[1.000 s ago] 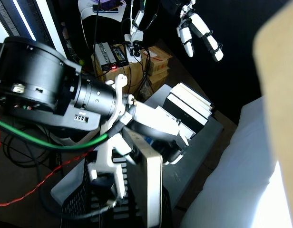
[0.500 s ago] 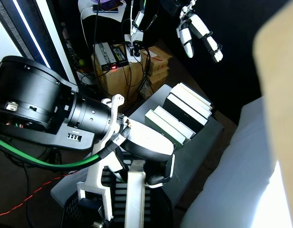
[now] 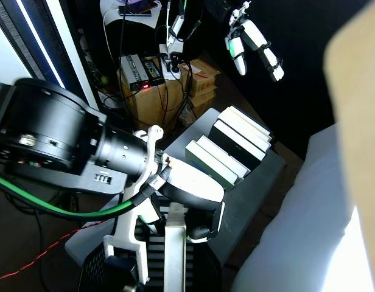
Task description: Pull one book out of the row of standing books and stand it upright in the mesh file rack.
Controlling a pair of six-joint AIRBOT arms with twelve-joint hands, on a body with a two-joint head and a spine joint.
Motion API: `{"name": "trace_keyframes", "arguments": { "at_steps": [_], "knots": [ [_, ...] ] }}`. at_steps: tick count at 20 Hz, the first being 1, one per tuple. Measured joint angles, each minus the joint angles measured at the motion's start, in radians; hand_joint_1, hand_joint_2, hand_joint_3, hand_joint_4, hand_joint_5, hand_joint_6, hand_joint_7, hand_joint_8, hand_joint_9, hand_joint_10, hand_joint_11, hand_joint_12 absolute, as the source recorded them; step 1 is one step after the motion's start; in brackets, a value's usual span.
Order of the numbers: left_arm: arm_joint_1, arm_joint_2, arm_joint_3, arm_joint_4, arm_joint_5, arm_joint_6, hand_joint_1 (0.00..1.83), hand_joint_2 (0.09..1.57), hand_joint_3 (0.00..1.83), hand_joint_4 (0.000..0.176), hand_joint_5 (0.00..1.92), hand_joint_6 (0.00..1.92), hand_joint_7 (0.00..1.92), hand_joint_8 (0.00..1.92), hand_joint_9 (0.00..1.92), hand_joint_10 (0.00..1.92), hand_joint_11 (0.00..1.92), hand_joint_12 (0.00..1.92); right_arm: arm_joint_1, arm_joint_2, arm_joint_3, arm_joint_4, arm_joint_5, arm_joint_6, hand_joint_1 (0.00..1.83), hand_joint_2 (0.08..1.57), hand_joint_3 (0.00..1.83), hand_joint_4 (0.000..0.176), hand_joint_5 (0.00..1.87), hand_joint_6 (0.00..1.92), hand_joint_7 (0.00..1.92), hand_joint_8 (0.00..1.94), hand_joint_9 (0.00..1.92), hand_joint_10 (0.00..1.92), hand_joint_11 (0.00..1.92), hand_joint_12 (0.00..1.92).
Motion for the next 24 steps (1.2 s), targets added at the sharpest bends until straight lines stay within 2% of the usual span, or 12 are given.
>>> {"name": "trace_keyframes", "arguments": {
  "at_steps": [3,5,8,9,11,14,15,16,18,21,22,24],
  "knots": [
    [0.0,-0.001,0.0,0.0,-0.001,0.0,0.72,1.37,0.0,0.0,0.16,0.0,0.07,0.0,0.0,0.0,0.0,0.0,-0.005,-0.001,0.005,0.0,-0.004,0.0,1.18,1.1,0.0,0.0,1.03,0.87,1.13,1.63,1.19,1.9,1.24,1.92],
    [0.0,-0.003,0.001,0.0,0.0,0.0,0.73,1.37,0.0,0.0,0.16,0.0,0.08,0.0,0.0,0.0,0.0,0.0,-0.005,-0.001,0.011,0.0,-0.005,0.001,1.24,1.12,0.0,0.0,0.96,1.01,1.0,1.23,1.17,1.78,1.18,1.92],
    [0.0,-0.006,0.007,0.0,-0.001,-0.004,0.73,1.37,0.0,0.0,0.16,0.0,0.08,0.0,0.0,0.0,0.0,0.0,-0.005,-0.009,0.023,-0.002,-0.007,0.004,1.16,1.12,0.0,0.0,0.98,0.99,1.16,1.49,1.21,1.82,1.25,1.92],
    [0.0,-0.008,0.007,-0.003,-0.003,-0.003,0.73,1.37,0.0,0.0,0.17,0.01,0.08,0.0,0.01,0.0,0.0,0.0,-0.005,-0.013,0.025,-0.003,-0.008,0.004,1.22,1.14,0.0,0.0,0.92,1.07,0.98,1.25,1.15,1.77,1.18,1.92],
    [0.0,-0.008,0.007,0.004,-0.003,-0.004,0.73,1.37,0.0,0.0,0.16,0.0,0.08,0.0,0.01,0.0,0.0,0.0,-0.013,-0.021,0.031,-0.005,-0.011,0.005,1.11,1.14,0.0,0.0,0.93,1.08,1.15,1.77,1.25,1.91,1.31,1.92],
    [0.0,-0.008,0.007,0.0,-0.005,-0.005,0.72,1.37,0.0,0.0,0.16,0.0,0.08,0.0,0.01,0.01,0.0,0.0,-0.031,-0.035,0.043,-0.005,-0.008,0.013,1.07,1.15,0.01,0.0,0.92,1.12,1.18,1.86,1.24,1.92,1.29,1.92],
    [0.0,-0.009,0.007,0.0,-0.005,-0.005,0.72,1.37,0.0,0.0,0.16,0.0,0.08,0.0,0.02,0.01,0.0,0.0,-0.037,-0.04,0.048,-0.005,-0.008,0.014,1.2,1.15,0.03,0.0,0.87,1.16,0.95,1.38,1.1,1.79,1.14,1.92],
    [0.0,-0.009,0.007,0.003,-0.005,-0.007,0.69,1.38,0.0,0.0,0.15,0.0,0.07,0.0,0.01,0.0,0.0,0.0,-0.039,-0.041,0.05,-0.005,-0.008,0.014,1.25,1.13,0.01,0.0,0.92,0.9,0.99,1.29,1.05,1.53,0.96,1.92],
    [0.0,-0.009,0.007,0.002,-0.006,-0.007,0.69,1.37,0.0,0.0,0.16,0.01,0.09,0.01,0.02,0.01,0.0,0.0,-0.041,-0.041,0.05,-0.005,-0.01,0.016,1.19,1.24,0.03,0.0,0.69,1.21,0.81,1.59,0.94,1.85,0.95,1.92],
    [0.0,-0.009,0.007,0.001,-0.006,-0.007,0.67,1.38,0.0,0.0,0.16,0.0,0.08,0.0,0.02,0.0,0.0,0.0,-0.041,-0.041,0.05,-0.008,-0.007,0.018,1.22,1.21,0.01,0.0,0.75,1.12,0.88,1.47,0.9,1.73,0.85,1.92],
    [0.0,-0.009,0.007,0.001,-0.006,-0.007,0.69,1.38,0.0,0.0,0.16,0.0,0.08,0.0,0.01,0.0,0.0,0.0,-0.041,-0.041,0.05,-0.009,-0.009,0.018,1.13,1.13,0.0,0.0,0.48,0.78,0.58,0.74,0.53,1.05,0.25,1.71],
    [0.0,-0.009,0.007,0.0,-0.007,-0.007,0.71,1.38,0.0,0.0,0.16,0.0,0.07,0.0,0.0,0.0,0.0,0.0,-0.043,-0.04,0.048,-0.015,-0.008,0.017,1.04,1.14,0.0,0.0,0.3,0.51,0.37,0.15,0.16,1.03,0.0,1.69]
  ]
}}
